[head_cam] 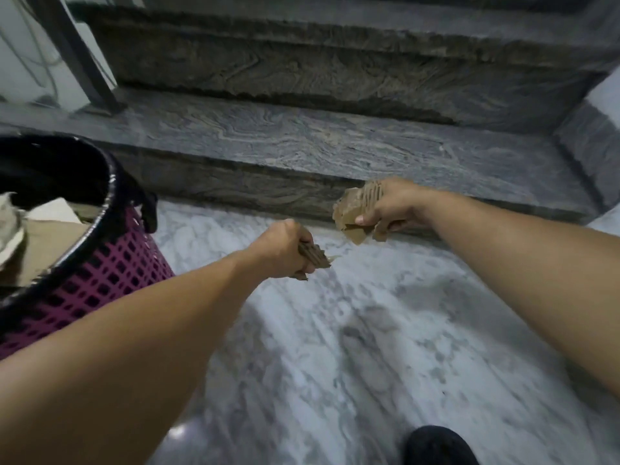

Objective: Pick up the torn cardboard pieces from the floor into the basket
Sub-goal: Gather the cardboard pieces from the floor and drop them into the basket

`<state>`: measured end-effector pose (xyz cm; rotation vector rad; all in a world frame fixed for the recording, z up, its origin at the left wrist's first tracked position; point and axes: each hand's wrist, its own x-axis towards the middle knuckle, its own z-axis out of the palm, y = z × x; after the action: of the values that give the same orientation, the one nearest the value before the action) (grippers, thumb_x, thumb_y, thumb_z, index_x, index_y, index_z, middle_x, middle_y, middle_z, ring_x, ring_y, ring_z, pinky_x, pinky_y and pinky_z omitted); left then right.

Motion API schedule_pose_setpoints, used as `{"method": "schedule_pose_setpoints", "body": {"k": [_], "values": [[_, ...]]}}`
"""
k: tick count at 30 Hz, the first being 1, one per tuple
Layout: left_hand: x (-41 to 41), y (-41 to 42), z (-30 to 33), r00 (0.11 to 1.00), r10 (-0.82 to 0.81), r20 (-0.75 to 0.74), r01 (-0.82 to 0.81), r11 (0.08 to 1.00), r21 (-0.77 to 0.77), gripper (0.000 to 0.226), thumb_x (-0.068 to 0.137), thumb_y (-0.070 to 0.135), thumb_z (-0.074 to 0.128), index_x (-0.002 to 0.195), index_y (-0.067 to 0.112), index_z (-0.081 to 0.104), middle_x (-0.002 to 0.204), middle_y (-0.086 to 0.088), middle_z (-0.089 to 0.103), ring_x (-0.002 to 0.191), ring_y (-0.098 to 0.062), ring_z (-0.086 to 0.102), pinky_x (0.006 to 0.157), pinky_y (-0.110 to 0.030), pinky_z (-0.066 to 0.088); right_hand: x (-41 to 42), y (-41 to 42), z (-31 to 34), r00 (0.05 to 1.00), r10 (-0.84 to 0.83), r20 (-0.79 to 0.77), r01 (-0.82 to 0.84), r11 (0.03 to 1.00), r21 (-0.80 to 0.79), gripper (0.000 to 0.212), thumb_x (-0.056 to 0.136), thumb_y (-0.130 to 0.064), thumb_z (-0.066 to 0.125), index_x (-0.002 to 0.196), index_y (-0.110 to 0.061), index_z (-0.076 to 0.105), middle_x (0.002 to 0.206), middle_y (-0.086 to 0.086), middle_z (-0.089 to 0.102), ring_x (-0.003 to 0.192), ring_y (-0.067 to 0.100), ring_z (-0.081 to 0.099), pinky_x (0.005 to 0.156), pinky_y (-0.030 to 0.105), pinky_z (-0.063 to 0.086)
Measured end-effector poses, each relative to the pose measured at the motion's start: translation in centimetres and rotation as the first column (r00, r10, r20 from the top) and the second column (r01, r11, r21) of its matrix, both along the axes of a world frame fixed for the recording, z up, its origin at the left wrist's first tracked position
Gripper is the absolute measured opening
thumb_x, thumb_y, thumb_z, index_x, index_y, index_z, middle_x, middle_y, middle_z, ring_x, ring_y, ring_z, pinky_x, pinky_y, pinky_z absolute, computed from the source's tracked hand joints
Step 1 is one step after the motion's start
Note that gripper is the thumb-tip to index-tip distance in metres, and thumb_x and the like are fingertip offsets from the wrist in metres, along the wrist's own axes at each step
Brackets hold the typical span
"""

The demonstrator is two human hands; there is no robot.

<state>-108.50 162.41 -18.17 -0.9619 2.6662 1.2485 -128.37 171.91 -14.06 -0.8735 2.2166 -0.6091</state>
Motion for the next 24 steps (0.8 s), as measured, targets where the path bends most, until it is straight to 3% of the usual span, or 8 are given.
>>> {"method": "schedule_pose_setpoints", "body": {"k": [6,8,11,13,17,20,22,24], "values": [[8.2,-5.4,10.9,0.994,0.106,-0.029,-0.108,0.991,-0.081,0.014,0.071,0.004,0.082,0.074,0.006,0.069,0.081,-0.015,0.073,0.064,-0.021,0.07,0.047,-0.022,0.054,8.6,-6.8,9.4,0.985,0.172,-0.026,-0.174,0.98,-0.097,0.021,0.077,-0.012,0.082,0.093,-0.015,0.07,0.079,0.003,0.067,0.061,0.014,0.06,0.047,0.021,0.046],[11.2,-7.0,14.2,0.987,0.15,-0.053,-0.156,0.976,-0.152,0.02,0.071,0.015,0.085,0.086,0.008,0.073,0.085,-0.011,0.074,0.073,-0.021,0.07,0.056,-0.026,0.057,11.3,-9.1,12.0,0.977,0.211,-0.025,-0.213,0.965,-0.152,0.023,0.076,-0.011,0.082,0.096,-0.013,0.071,0.081,0.004,0.069,0.065,0.017,0.062,0.054,0.024,0.047],[17.5,-9.6,18.1,0.959,0.265,-0.102,-0.282,0.929,-0.238,0.021,0.07,0.023,0.085,0.087,0.019,0.073,0.083,0.001,0.071,0.077,-0.015,0.065,0.064,-0.024,0.052,16.9,-12.7,15.2,0.959,0.282,-0.013,-0.278,0.934,-0.224,0.025,0.075,-0.01,0.082,0.098,-0.007,0.071,0.081,0.009,0.068,0.066,0.022,0.061,0.06,0.029,0.046],[21.2,-11.0,19.4,0.929,0.355,-0.104,-0.369,0.903,-0.22,0.02,0.071,0.019,0.084,0.087,0.021,0.072,0.085,0.001,0.072,0.081,-0.016,0.068,0.072,-0.029,0.056,20.2,-14.6,16.6,0.946,0.323,-0.023,-0.318,0.91,-0.267,0.019,0.077,-0.008,0.081,0.094,-0.011,0.071,0.074,0.007,0.065,0.055,0.017,0.057,0.052,0.025,0.043],[28.1,-12.9,20.3,0.847,0.515,-0.132,-0.531,0.826,-0.189,0.025,0.072,0.008,0.081,0.092,0.016,0.069,0.087,-0.003,0.07,0.077,-0.014,0.067,0.063,-0.026,0.055,26.4,-18.1,17.7,0.918,0.39,-0.073,-0.393,0.872,-0.292,0.014,0.079,-0.003,0.077,0.086,-0.01,0.067,0.059,0.002,0.062,0.036,0.009,0.053,0.039,0.019,0.038],[31.7,-13.9,19.4,0.769,0.619,-0.16,-0.639,0.734,-0.228,0.025,0.072,0.007,0.082,0.093,0.011,0.07,0.089,-0.006,0.071,0.081,-0.019,0.067,0.077,-0.032,0.058,30.4,-20.5,16.9,0.911,0.401,-0.098,-0.411,0.863,-0.294,0.014,0.08,0.004,0.072,0.079,-0.007,0.064,0.059,0.003,0.06,0.031,0.005,0.052,0.034,0.017,0.035],[33.4,-14.8,18.2,0.703,0.685,-0.191,-0.711,0.67,-0.214,0.025,0.07,0.006,0.083,0.092,0.008,0.071,0.091,-0.008,0.073,0.084,-0.021,0.069,0.078,-0.033,0.058,32.7,-22.2,15.7,0.921,0.365,-0.134,-0.389,0.862,-0.326,0.012,0.08,-0.003,0.075,0.082,-0.009,0.065,0.07,0.004,0.063,0.042,0.008,0.059,0.036,0.02,0.042],[34.6,-15.3,17.1,0.657,0.727,-0.199,-0.753,0.62,-0.221,0.031,0.07,0.008,0.083,0.099,0.007,0.072,0.098,-0.01,0.073,0.089,-0.022,0.068,0.074,-0.03,0.056,34.9,-23.7,14.5,0.918,0.345,-0.194,-0.394,0.843,-0.367,0.026,0.08,-0.018,0.076,0.104,-0.013,0.067,0.095,0.006,0.069,0.078,0.019,0.069,0.06,0.032,0.059]]}}
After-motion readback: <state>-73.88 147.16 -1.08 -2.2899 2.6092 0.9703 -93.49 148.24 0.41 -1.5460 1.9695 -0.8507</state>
